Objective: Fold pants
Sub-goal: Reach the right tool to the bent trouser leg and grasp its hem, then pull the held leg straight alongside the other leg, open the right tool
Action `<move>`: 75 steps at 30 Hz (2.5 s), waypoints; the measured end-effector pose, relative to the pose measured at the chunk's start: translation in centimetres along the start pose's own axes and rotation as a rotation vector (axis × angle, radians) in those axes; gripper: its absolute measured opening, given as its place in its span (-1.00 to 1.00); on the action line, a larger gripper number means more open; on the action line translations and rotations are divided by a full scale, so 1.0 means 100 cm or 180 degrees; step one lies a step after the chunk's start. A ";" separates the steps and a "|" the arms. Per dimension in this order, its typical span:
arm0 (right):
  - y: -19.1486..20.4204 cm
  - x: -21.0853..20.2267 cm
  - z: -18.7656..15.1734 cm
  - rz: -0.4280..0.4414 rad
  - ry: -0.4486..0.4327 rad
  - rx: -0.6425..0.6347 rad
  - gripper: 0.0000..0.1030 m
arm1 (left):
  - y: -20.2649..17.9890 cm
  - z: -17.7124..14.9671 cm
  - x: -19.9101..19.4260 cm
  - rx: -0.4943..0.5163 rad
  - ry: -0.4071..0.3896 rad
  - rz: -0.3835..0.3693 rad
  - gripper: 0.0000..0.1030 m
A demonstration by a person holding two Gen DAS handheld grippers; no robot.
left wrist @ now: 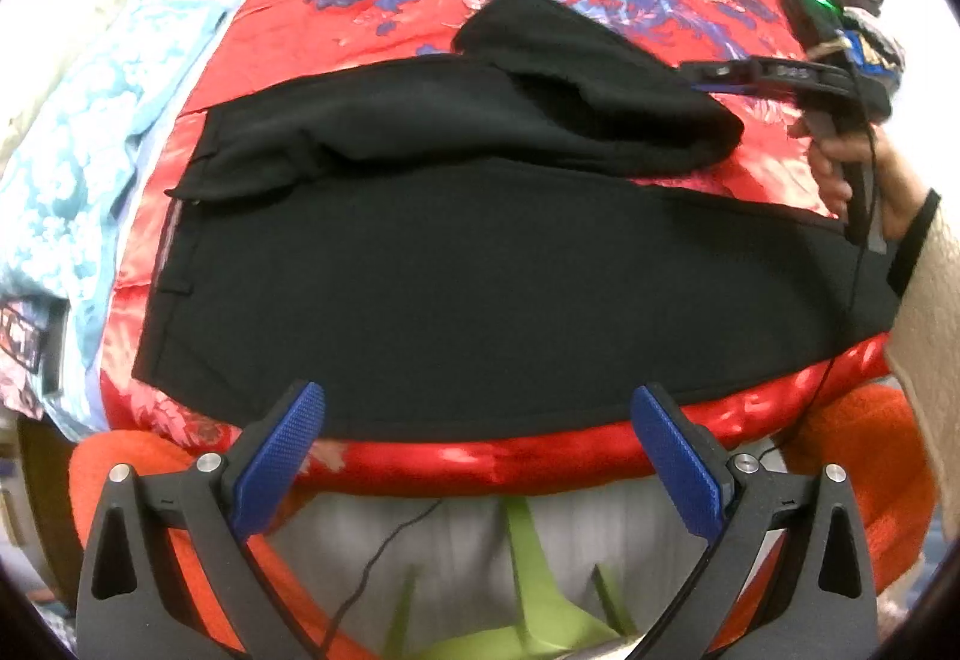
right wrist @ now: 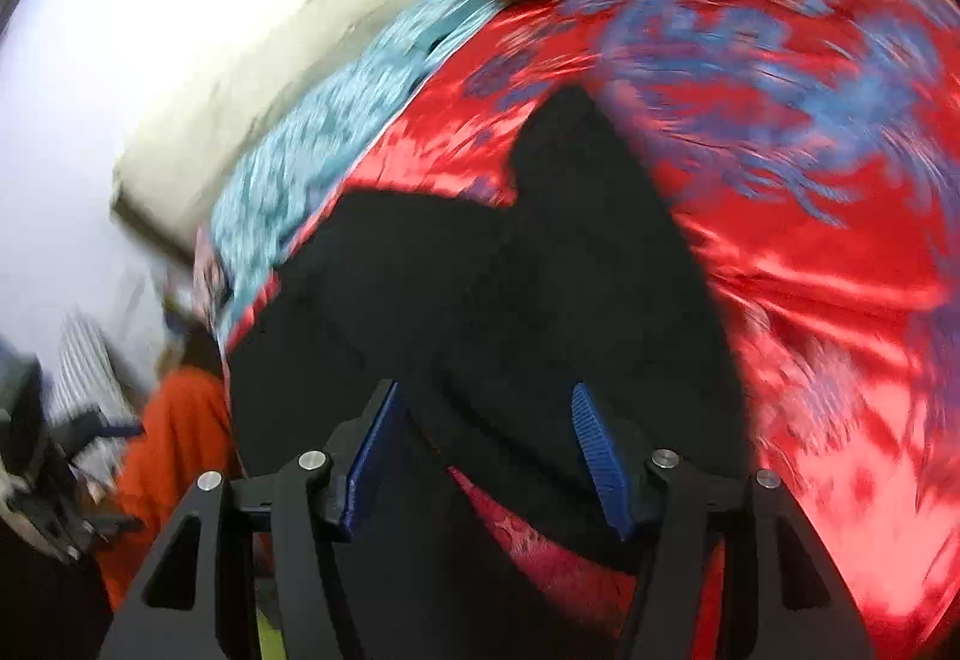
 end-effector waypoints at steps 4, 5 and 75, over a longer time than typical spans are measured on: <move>-0.068 -0.024 0.021 -0.0450 -0.0375 0.0764 0.21 | 0.006 -0.004 0.008 -0.0076 0.0097 -0.0007 0.99; -0.074 -0.024 0.029 -0.0481 -0.0415 0.0829 0.21 | 0.007 -0.004 0.010 -0.0097 0.0126 -0.0017 0.99; -0.241 -0.222 0.081 -0.3538 -0.0093 -0.0764 -0.90 | -0.048 -0.006 0.040 0.0263 0.0400 0.0042 0.98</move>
Point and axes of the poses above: each gripper's, at about its wrist camera, not at the fingertips, and x roughly the way its jaws point, y to its left, z to its top, the point moved 3 cm from there along x, roughly the way its jaws point, and after that the axes turned 10 degrees about -y, right-handed, at the moved point
